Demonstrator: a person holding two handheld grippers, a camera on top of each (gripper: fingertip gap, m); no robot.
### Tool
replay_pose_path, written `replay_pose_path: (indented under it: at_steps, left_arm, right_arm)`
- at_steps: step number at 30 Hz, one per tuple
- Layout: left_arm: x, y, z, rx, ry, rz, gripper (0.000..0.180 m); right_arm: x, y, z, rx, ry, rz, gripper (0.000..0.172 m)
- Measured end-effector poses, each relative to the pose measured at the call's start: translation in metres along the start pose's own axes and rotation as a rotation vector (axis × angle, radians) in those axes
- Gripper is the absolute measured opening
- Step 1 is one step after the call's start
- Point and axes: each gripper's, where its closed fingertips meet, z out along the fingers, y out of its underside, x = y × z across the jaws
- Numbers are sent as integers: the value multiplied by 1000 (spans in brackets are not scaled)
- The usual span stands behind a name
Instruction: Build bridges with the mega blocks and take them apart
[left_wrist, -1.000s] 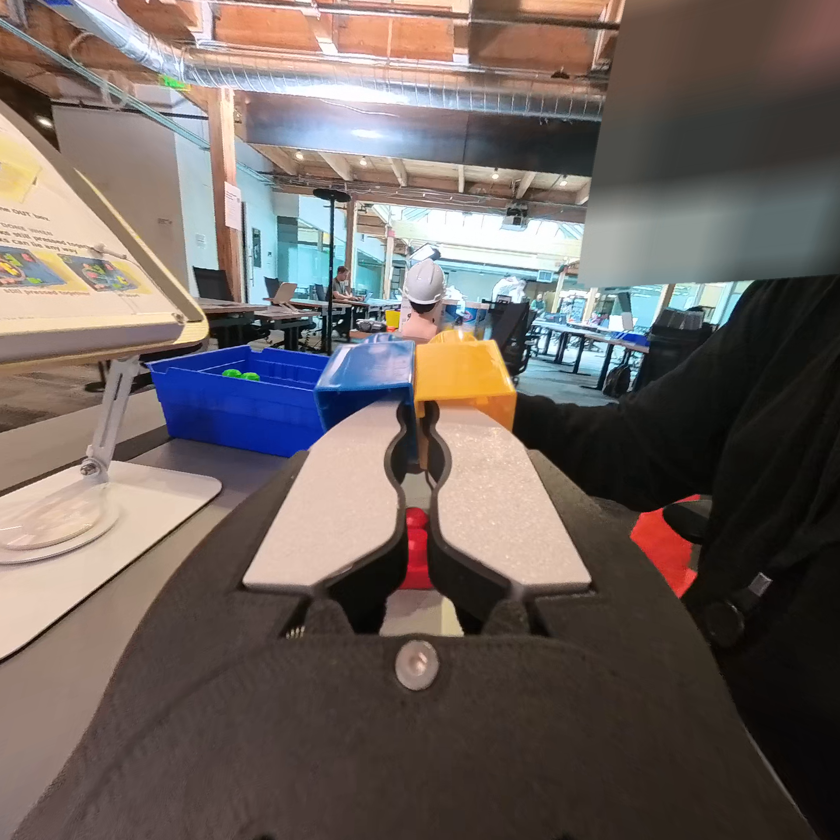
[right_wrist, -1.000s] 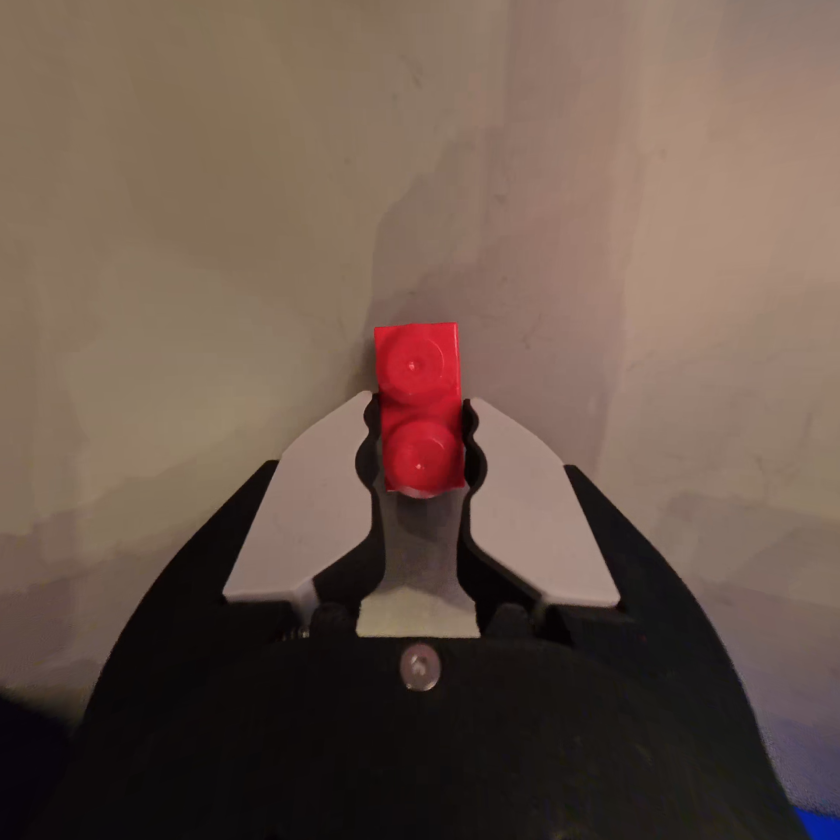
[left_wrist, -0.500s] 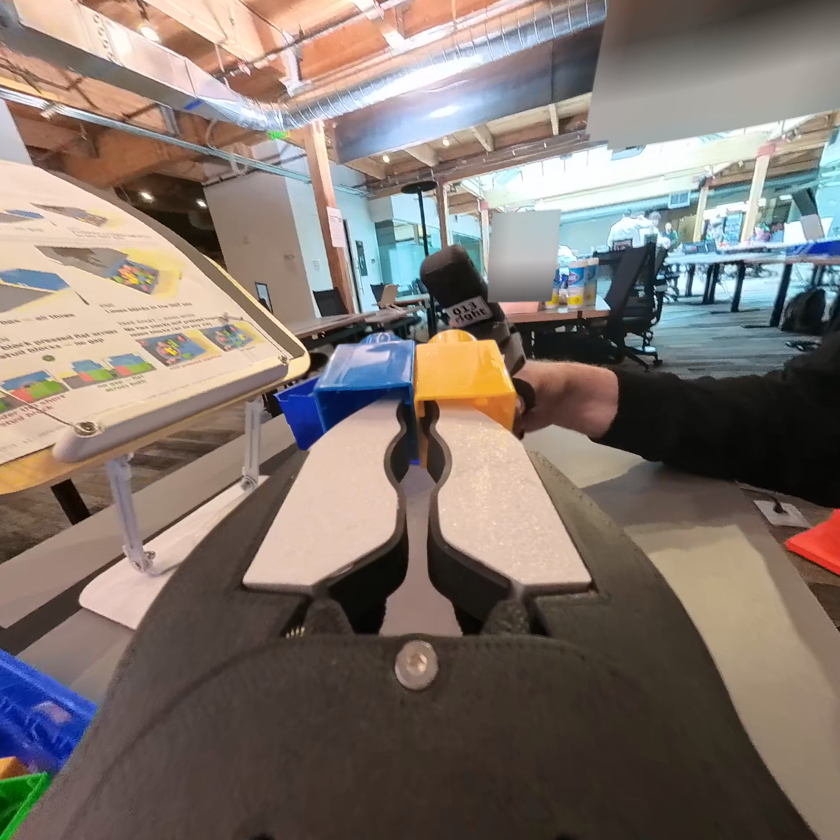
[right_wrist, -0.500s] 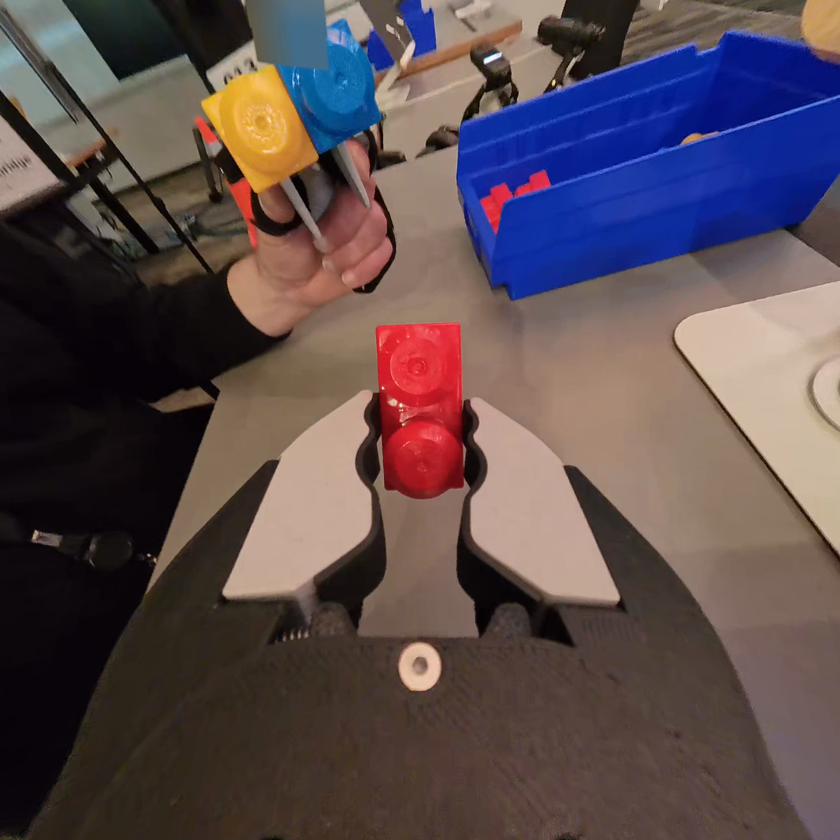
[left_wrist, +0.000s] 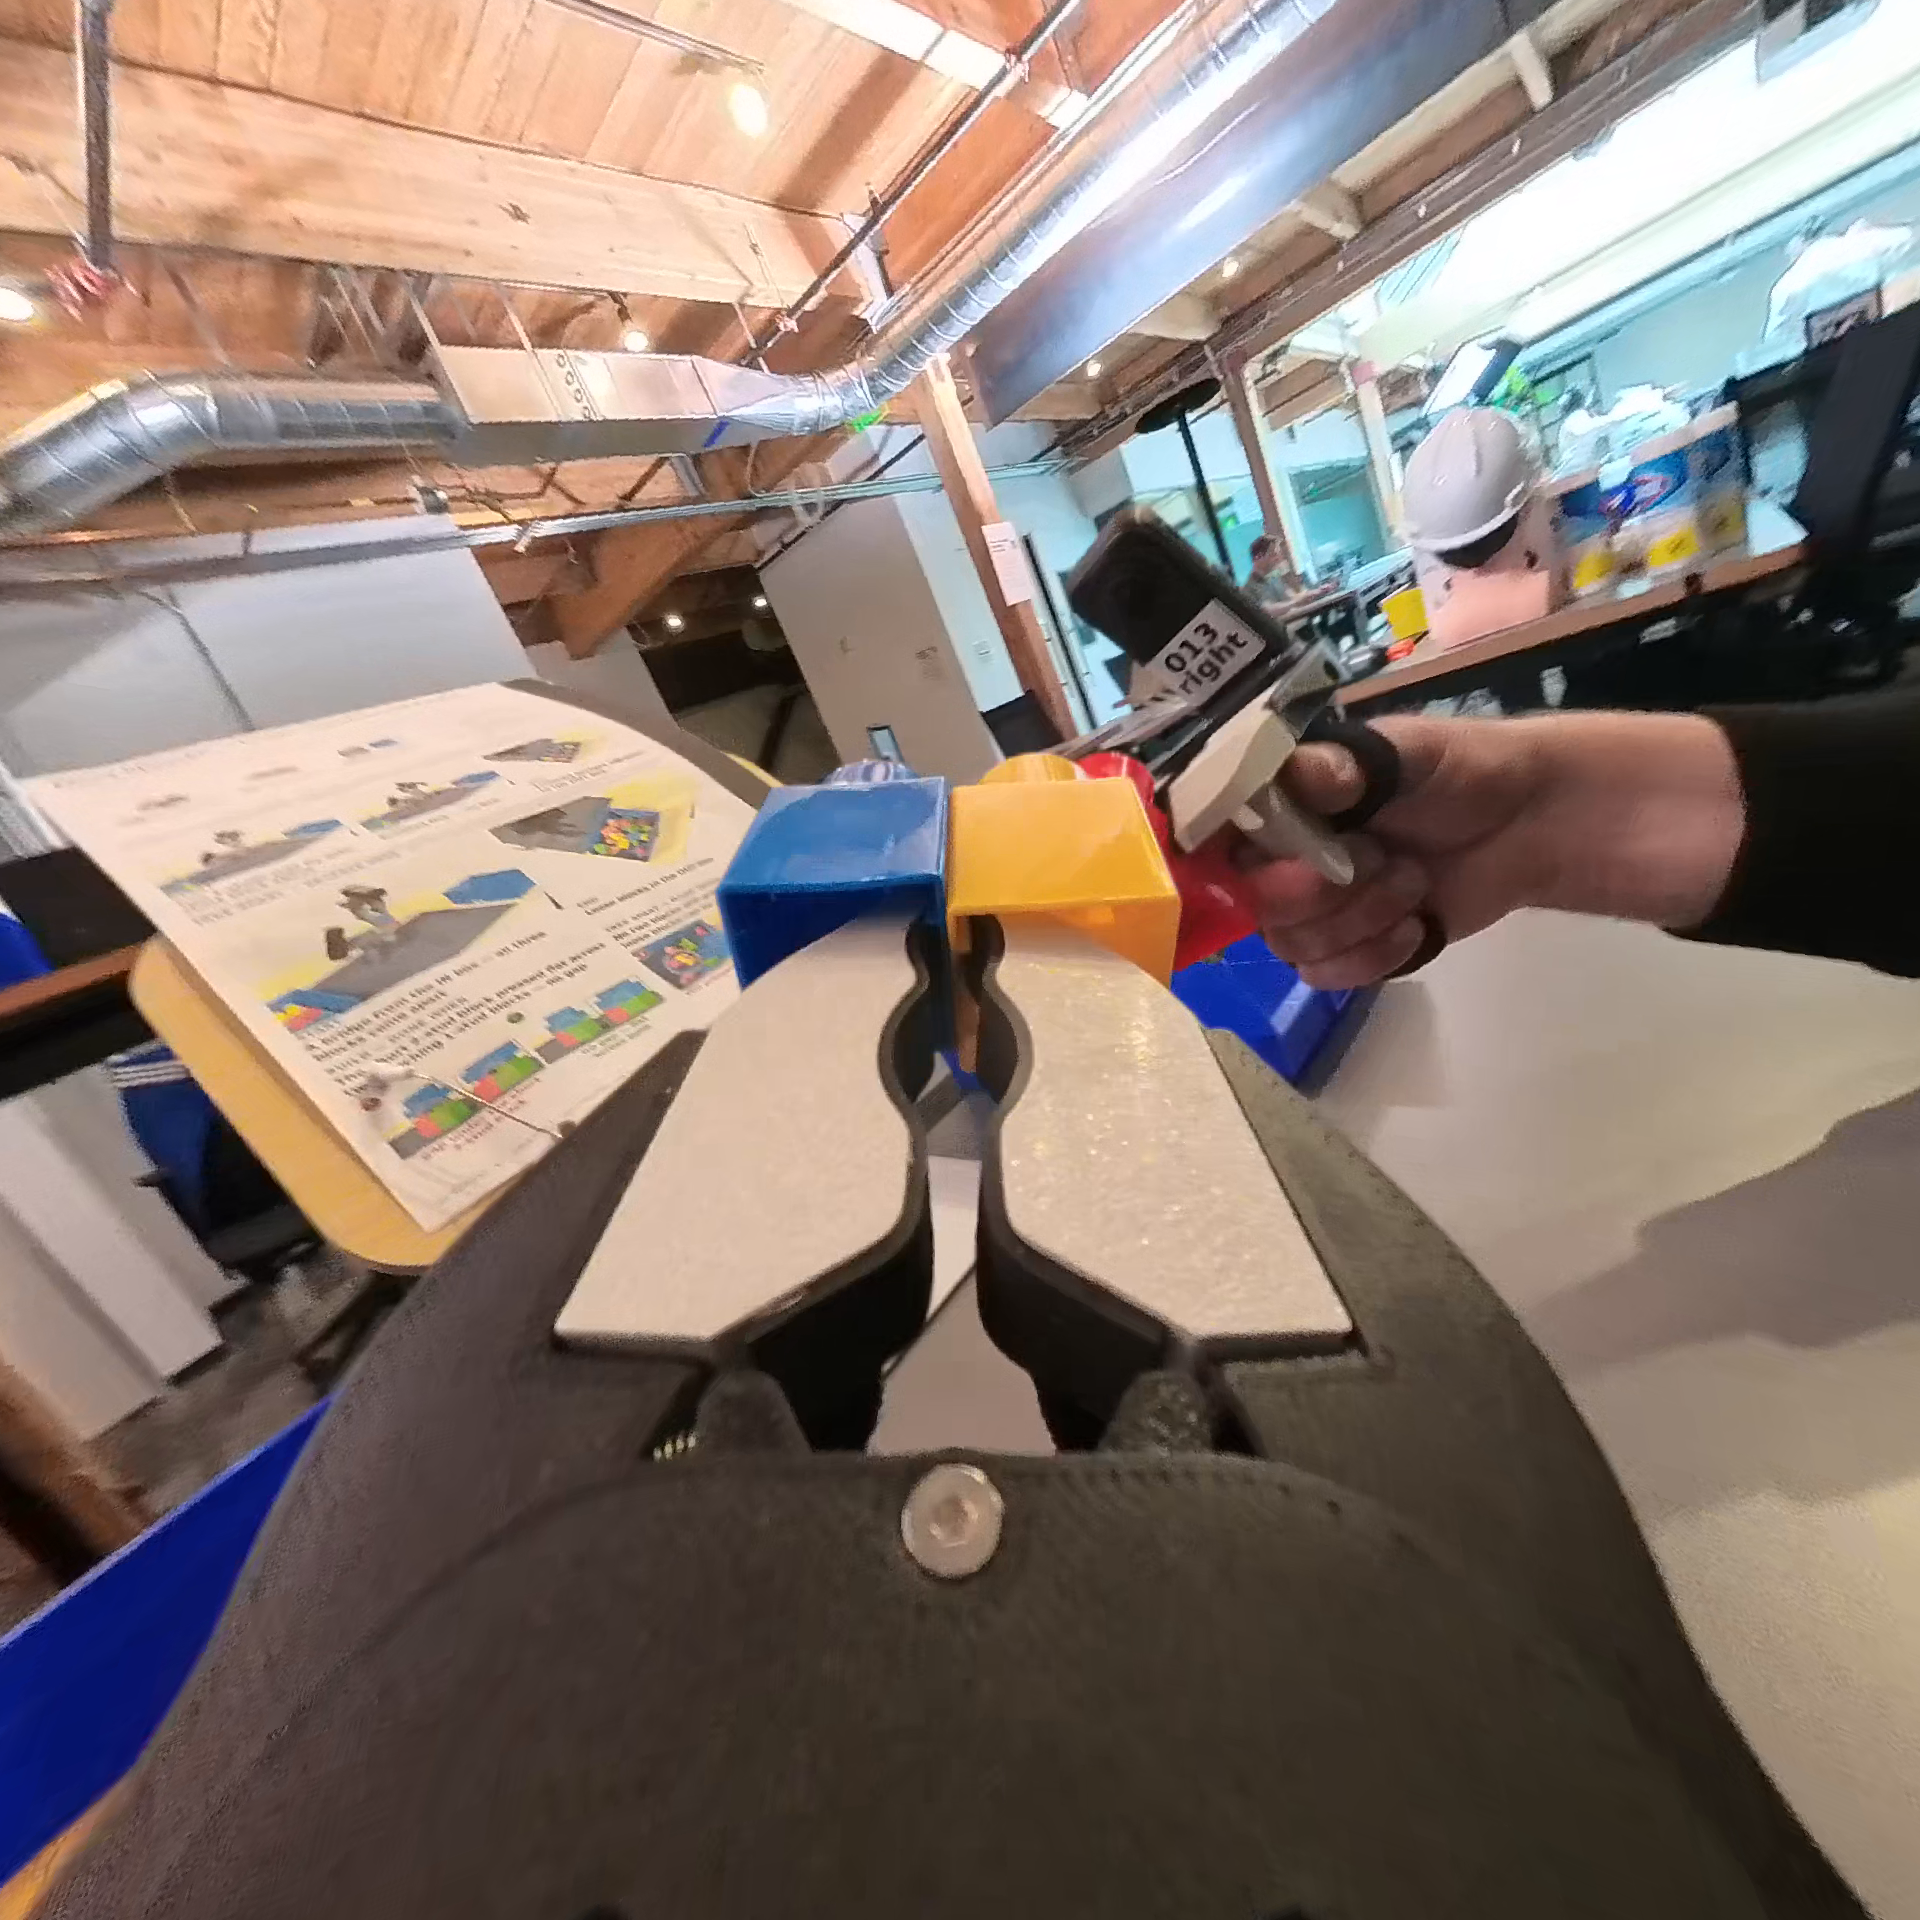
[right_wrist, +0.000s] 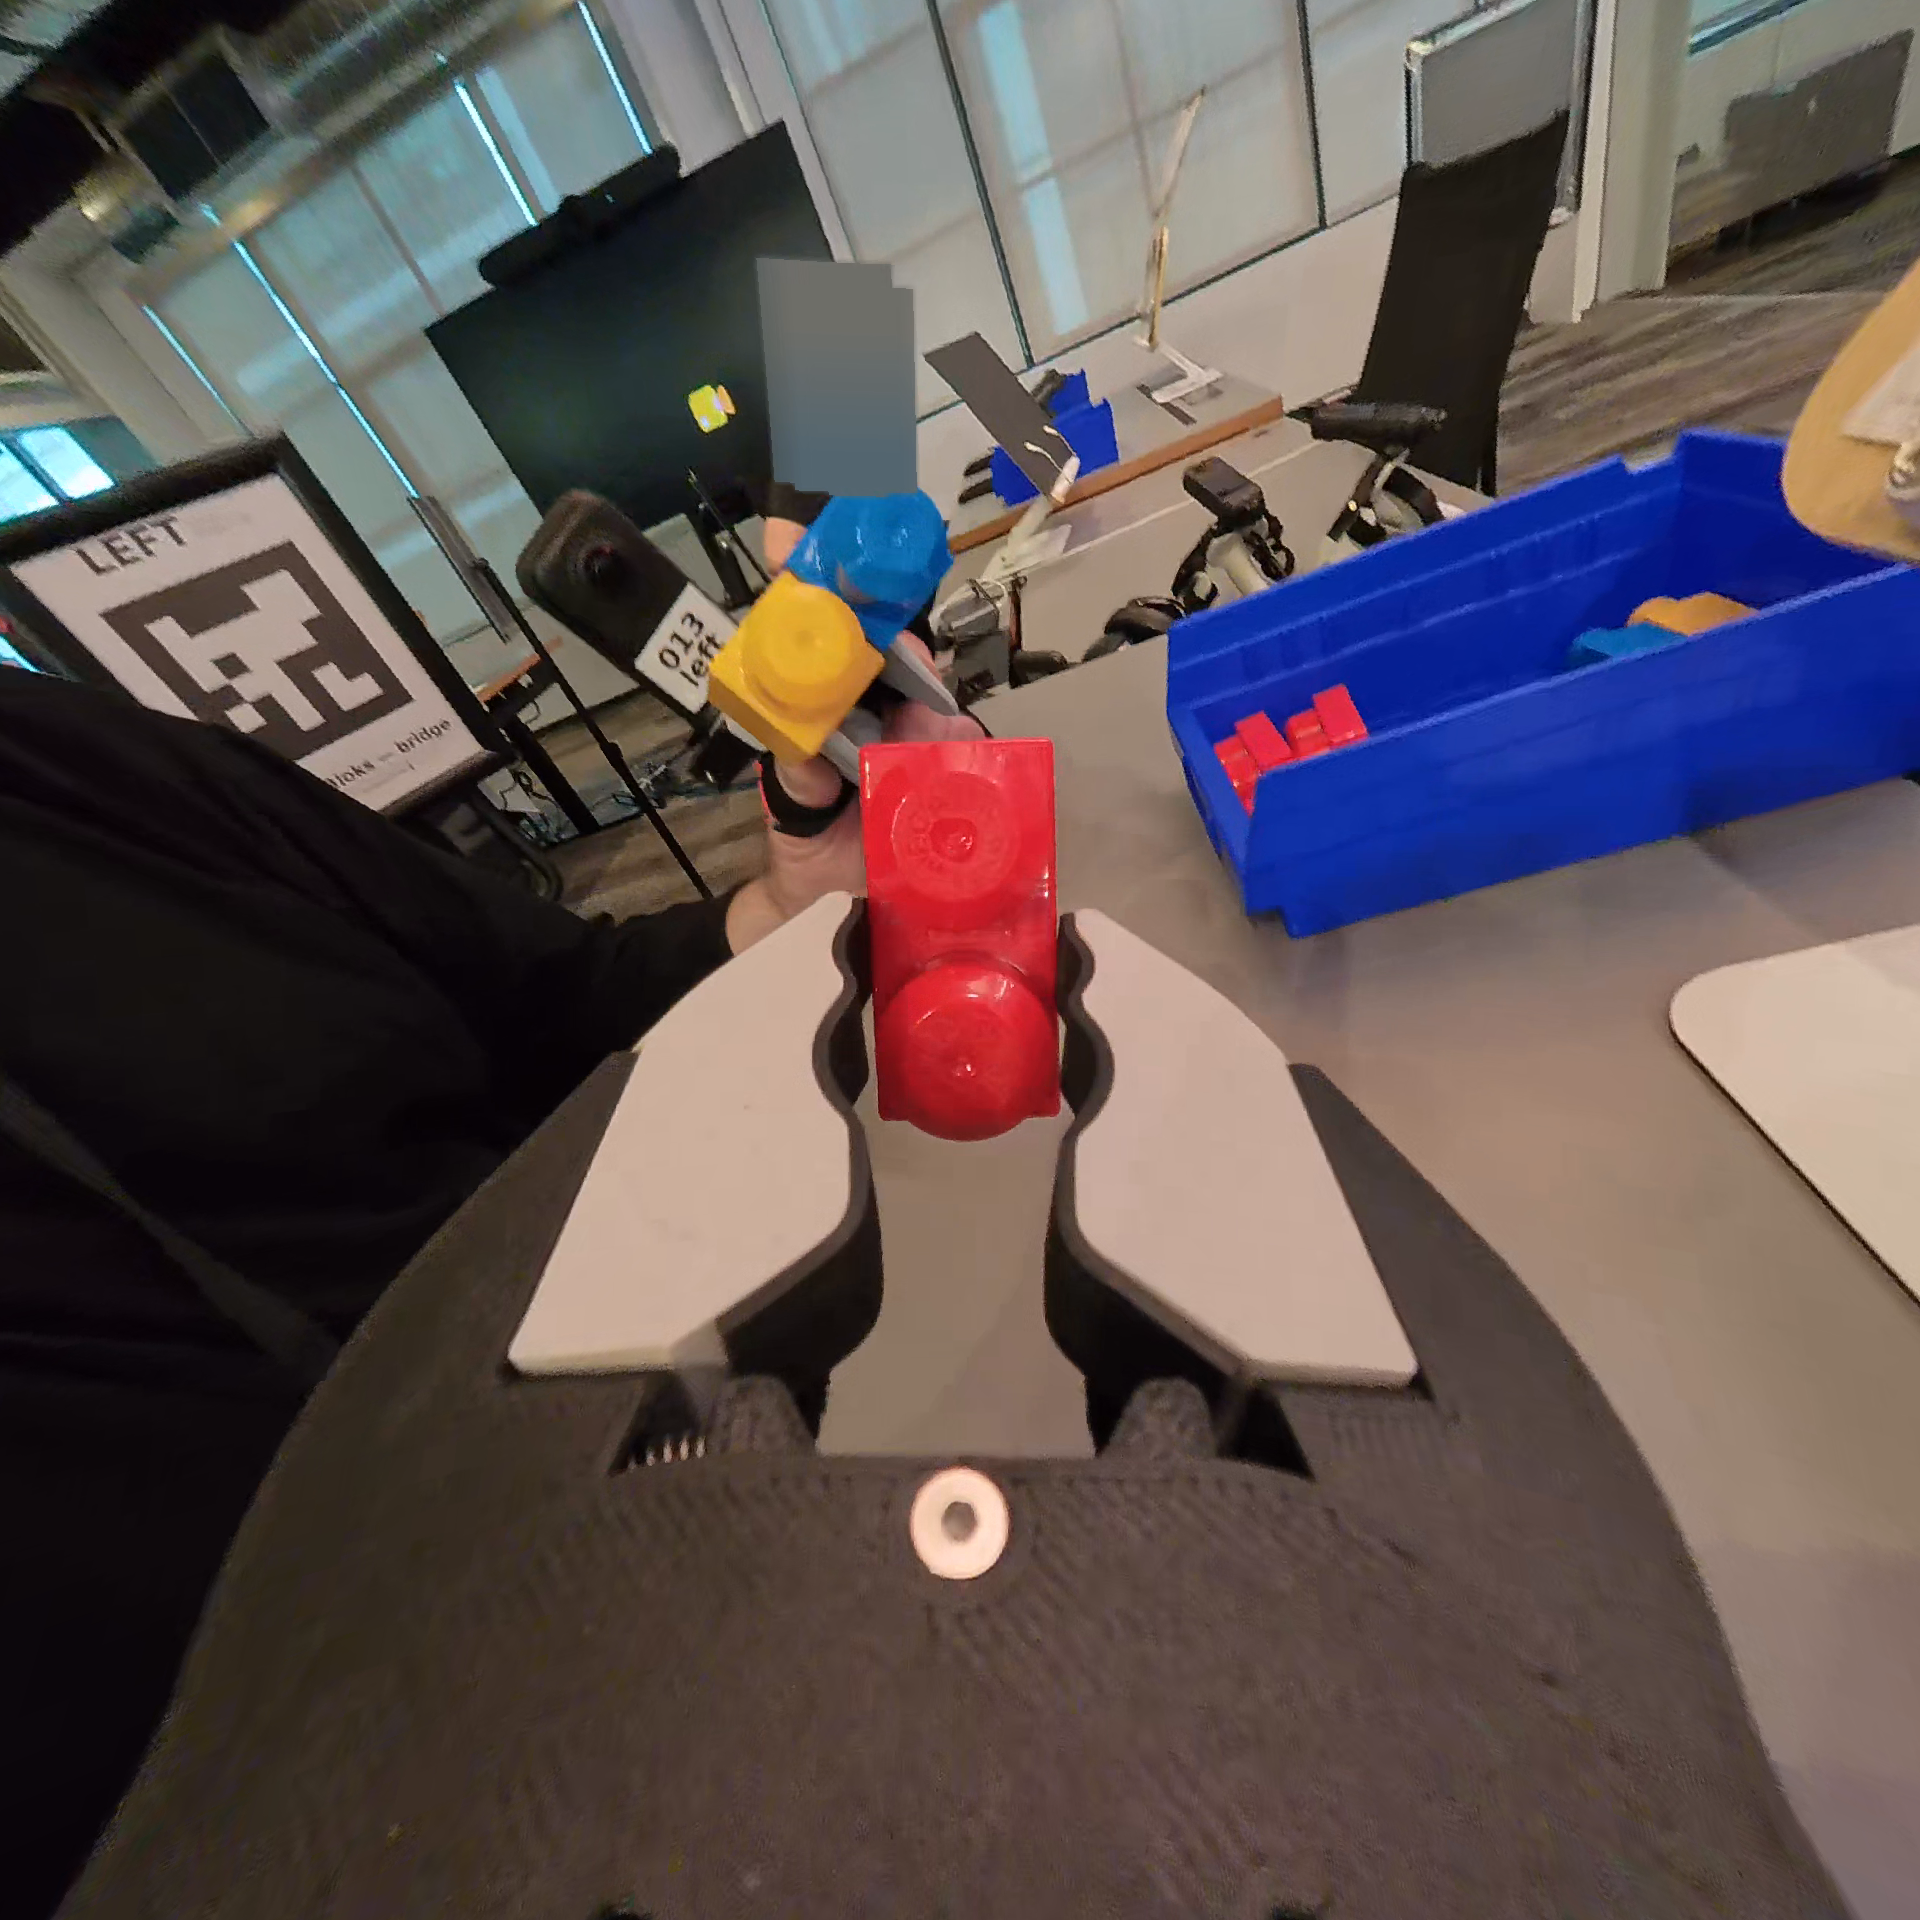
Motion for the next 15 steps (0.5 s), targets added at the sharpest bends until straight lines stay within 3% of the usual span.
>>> replay_pose_path:
  at_steps: [15]
  left_arm:
    - [16,-13,2,-43,-63,284,2]
  right_arm:
    - [-39,-42,34,71,-198,98,34]
